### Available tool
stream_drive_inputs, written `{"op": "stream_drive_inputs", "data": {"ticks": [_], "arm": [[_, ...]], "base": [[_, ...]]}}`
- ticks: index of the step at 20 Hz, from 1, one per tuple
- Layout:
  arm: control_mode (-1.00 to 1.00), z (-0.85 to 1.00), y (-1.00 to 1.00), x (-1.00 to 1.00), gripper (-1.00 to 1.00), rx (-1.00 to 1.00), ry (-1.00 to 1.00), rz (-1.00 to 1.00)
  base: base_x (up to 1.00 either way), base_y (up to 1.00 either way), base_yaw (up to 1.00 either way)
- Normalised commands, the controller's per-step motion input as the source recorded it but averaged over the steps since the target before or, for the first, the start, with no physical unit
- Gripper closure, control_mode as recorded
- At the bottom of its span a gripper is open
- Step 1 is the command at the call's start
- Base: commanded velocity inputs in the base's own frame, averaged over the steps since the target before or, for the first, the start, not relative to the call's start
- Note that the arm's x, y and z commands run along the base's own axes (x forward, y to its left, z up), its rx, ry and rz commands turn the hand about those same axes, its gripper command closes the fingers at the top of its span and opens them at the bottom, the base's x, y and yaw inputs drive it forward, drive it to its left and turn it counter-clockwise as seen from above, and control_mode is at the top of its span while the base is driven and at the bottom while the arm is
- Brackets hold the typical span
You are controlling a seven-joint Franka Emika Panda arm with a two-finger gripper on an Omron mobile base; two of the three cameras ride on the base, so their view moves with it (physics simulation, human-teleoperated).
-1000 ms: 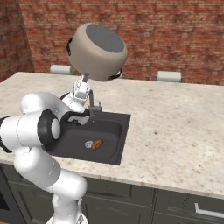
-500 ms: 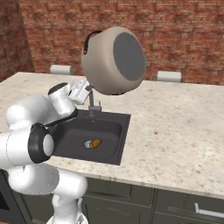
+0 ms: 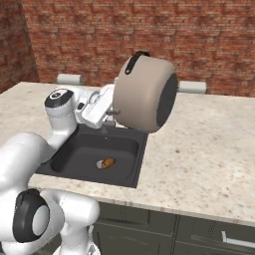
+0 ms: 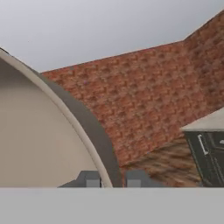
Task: Dump the potato from the pot into the sink. Then turn on the water and wash the potato. Then turn off the water and put the potato back in the pot.
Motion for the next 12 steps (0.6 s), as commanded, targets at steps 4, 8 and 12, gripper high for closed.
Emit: {"op": "stream_drive_inputs", "data": {"ticks": [4,8,12], "arm": [[-1.00,-0.24,-0.71,-0.09,1.00,0.52,0.00,0.38],[-1.00,-0.39,-0.87,-0.13,1.00,0.56,0.00,0.33],[-1.00,-0.40,-0.88,-0.02,1.00,0.56,0.00,0.29]], "base": [[0.00,0.00,0.00],[0.00,0.00,0.00],[0.00,0.00,0.00]]}}
